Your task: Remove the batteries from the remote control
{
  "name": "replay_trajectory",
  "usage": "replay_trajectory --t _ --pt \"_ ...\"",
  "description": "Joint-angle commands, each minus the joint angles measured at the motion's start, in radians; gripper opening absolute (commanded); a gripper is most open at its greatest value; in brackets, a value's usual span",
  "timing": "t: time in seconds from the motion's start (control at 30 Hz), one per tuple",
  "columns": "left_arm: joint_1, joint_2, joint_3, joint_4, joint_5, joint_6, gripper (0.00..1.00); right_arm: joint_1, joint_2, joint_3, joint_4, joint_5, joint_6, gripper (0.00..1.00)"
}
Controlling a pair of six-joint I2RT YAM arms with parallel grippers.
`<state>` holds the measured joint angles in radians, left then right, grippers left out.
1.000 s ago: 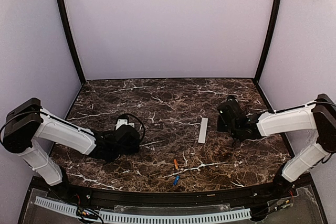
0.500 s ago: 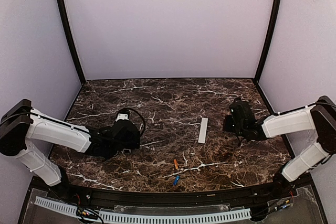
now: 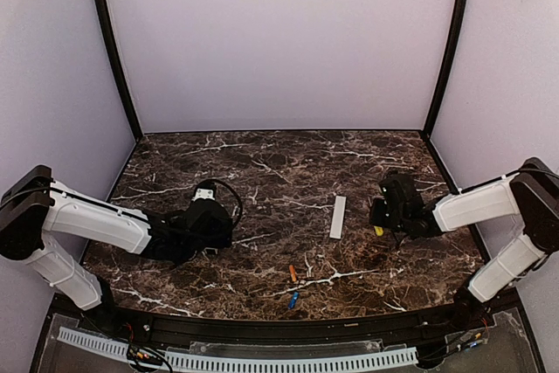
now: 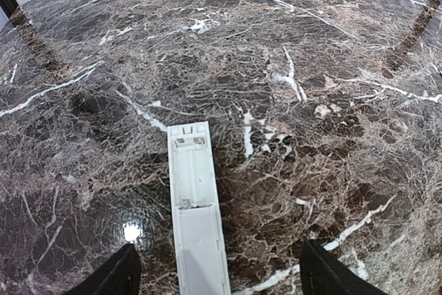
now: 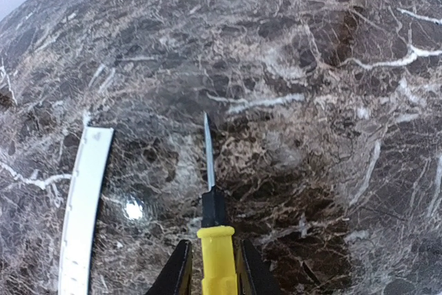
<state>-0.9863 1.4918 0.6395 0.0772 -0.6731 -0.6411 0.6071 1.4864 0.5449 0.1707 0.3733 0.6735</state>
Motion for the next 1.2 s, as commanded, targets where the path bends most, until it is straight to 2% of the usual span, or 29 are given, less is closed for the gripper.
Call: replay_trajectory --t 0.0,0.4,0.63,0.73,0.8,0.97,1.07,1.13,1.17 --pt "0.001 -0.006 0.002 -0.006 -0.003 0.013 0.8 -0.004 0.022 -0.019 -0.031 -0.027 0.019 0.22" --pt "0.001 -0.031 -0.018 0.0 -0.005 0.023 0.79 -0.004 0.029 0.018 -0.062 -0.037 -0.008 0.22" --pt "0.004 -0.117 -0.026 -0.033 -0.048 0.083 0.79 -0.005 -0.055 0.094 -0.136 -0.021 -0.089 0.24" --pt "0.024 -0.201 -0.03 -0.058 -0.083 0.147 0.79 -0.006 -0.109 0.145 -0.167 -0.011 -0.13 0.35" --pt "0.05 -0.254 -0.028 -0.084 -0.101 0.186 0.79 -0.009 -0.151 0.164 -0.167 -0.013 -0.159 0.47" --pt "0.173 -0.389 -0.049 -0.093 -0.095 0.306 0.81 -0.039 -0.23 0.216 -0.186 -0.014 -0.231 0.65" --pt "0.226 -0.431 -0.066 -0.081 -0.103 0.371 0.83 -0.07 -0.256 0.244 -0.199 -0.022 -0.267 0.81" --pt "0.258 -0.44 -0.069 -0.055 -0.145 0.42 0.85 -0.103 -0.264 0.258 -0.2 -0.035 -0.282 0.98" --pt "0.28 -0.438 -0.069 -0.044 -0.16 0.451 0.86 -0.124 -0.267 0.263 -0.2 -0.047 -0.287 0.99"
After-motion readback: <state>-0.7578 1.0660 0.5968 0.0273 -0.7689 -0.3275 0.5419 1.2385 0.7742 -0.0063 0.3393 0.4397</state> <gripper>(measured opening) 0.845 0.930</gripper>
